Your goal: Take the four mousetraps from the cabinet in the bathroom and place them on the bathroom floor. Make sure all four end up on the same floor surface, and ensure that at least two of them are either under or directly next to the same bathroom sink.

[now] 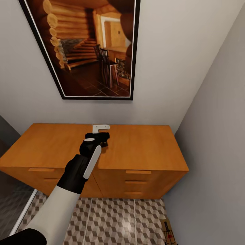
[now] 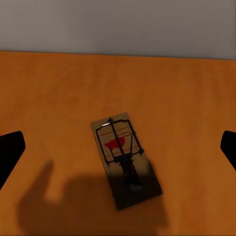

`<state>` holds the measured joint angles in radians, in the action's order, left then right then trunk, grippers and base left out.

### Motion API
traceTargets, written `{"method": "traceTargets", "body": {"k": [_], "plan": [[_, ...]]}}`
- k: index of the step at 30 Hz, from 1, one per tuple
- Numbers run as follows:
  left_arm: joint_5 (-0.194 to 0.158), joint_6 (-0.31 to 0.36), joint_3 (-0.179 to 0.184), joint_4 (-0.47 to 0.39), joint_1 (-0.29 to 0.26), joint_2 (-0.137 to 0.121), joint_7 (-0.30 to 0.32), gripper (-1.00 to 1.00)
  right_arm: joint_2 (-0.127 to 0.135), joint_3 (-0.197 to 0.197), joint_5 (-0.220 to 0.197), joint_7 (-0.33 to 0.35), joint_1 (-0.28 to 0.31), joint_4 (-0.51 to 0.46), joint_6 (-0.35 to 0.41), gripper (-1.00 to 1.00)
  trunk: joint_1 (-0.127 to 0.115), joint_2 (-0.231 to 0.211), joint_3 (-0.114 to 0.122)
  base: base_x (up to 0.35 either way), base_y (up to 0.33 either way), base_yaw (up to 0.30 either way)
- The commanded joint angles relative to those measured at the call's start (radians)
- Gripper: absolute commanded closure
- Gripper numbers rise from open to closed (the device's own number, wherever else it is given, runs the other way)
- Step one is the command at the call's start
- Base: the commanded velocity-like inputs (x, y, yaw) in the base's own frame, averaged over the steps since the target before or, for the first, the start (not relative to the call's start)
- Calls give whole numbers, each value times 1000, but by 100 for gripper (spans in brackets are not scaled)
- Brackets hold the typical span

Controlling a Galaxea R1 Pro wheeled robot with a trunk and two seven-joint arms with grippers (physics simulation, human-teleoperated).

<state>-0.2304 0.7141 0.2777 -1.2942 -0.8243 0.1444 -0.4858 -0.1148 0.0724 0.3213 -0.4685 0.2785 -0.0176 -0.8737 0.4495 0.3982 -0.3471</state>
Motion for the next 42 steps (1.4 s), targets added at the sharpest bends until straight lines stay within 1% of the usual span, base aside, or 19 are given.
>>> {"method": "traceTargets", "body": {"k": [1, 17, 42], "plan": [[-11, 2, 1, 0, -1, 0, -10, -100, 0, 7, 8, -2, 1, 1, -3, 100, 0, 2, -3, 0, 0, 0], [-14, 2, 1, 15, -1, 0, -10, -100, 0, 7, 8, -2, 1, 1, 5, 100, 0, 2, -20, 0, 0, 0], [-14, 2, 1, 13, -1, 0, -10, -100, 0, 7, 8, -1, 1, 1, 6, 100, 0, 2, -47, 0, 0, 0]]}}
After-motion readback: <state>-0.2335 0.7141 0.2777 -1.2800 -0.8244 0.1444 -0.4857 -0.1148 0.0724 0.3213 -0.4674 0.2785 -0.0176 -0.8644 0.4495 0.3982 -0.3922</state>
